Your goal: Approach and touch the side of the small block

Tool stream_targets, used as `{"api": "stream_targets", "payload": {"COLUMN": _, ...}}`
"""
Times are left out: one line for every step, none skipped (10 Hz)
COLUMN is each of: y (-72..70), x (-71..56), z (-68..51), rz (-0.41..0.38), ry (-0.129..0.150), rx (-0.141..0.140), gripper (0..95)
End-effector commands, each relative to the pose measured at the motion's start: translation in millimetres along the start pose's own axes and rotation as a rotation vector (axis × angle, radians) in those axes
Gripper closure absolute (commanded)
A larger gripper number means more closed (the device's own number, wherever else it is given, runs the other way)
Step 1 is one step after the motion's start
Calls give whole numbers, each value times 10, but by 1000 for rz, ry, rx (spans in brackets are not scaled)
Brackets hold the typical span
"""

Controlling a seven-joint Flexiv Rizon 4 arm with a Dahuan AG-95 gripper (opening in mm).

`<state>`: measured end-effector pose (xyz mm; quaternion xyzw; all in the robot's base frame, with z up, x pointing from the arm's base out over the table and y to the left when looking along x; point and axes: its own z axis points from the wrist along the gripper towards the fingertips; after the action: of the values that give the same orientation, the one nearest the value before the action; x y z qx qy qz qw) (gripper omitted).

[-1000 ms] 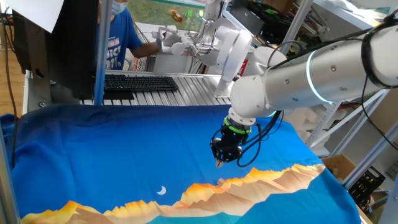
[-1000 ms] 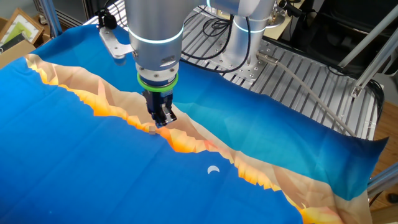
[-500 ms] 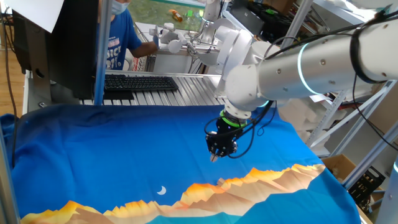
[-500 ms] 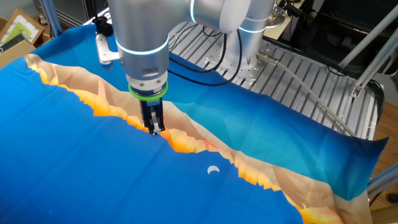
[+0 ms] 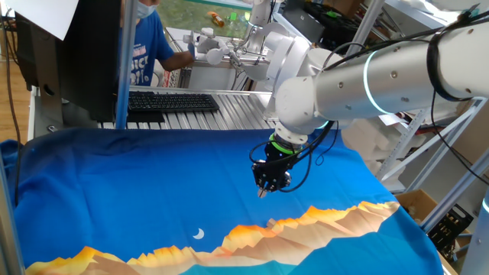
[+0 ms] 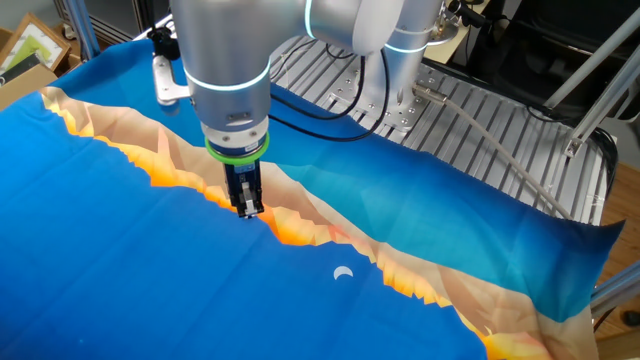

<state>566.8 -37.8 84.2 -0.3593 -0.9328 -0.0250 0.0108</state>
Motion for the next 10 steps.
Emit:
{"api": "stream_targets", "payload": {"y": 3, "x": 3, "z": -2, "rz": -11, "ry": 18, "rx": -8, "gripper": 950}}
{"api": "stream_targets", "payload": {"y": 3, "x": 4, "z": -1, "rz": -13, "ry": 22, "rx": -12, "gripper": 950}}
{"api": "stream_targets", "payload": {"y": 3, "x": 4, "z": -1, "rz": -11, "ry": 23, "rx": -11, "gripper": 950}}
{"api": "stream_targets", "payload": {"y": 3, "x": 4, "z": -1, "rz": -13, "ry": 22, "rx": -9, "gripper": 950}}
{"api": "stream_targets", "payload": {"y": 3, "x": 4, "z": -1, "rz": -10, "ry": 22, "rx": -8, "gripper": 950}}
{"api": "stream_targets", "payload": {"y": 3, "x": 4, "z": -1, "rz": -17, "ry": 19, "rx": -5, "gripper": 950}}
{"api": "stream_targets", "payload": {"y": 3, "x": 4, "z": -1, "rz": -10, "ry": 16, "rx": 6, "gripper": 950}}
{"api": "stream_targets", "payload": {"y": 3, "x": 4, "z": -1, "rz": 2, "ry": 29, "rx": 18, "gripper": 950}}
{"api": "stream_targets", "payload": {"y": 3, "x": 4, "z": -1, "rz": 6, "ry": 40, "rx": 32, "gripper": 950}}
{"api": "stream_targets", "payload": {"y": 3, "x": 4, "z": -1, "rz": 15, "ry": 38, "rx": 37, "gripper": 950}}
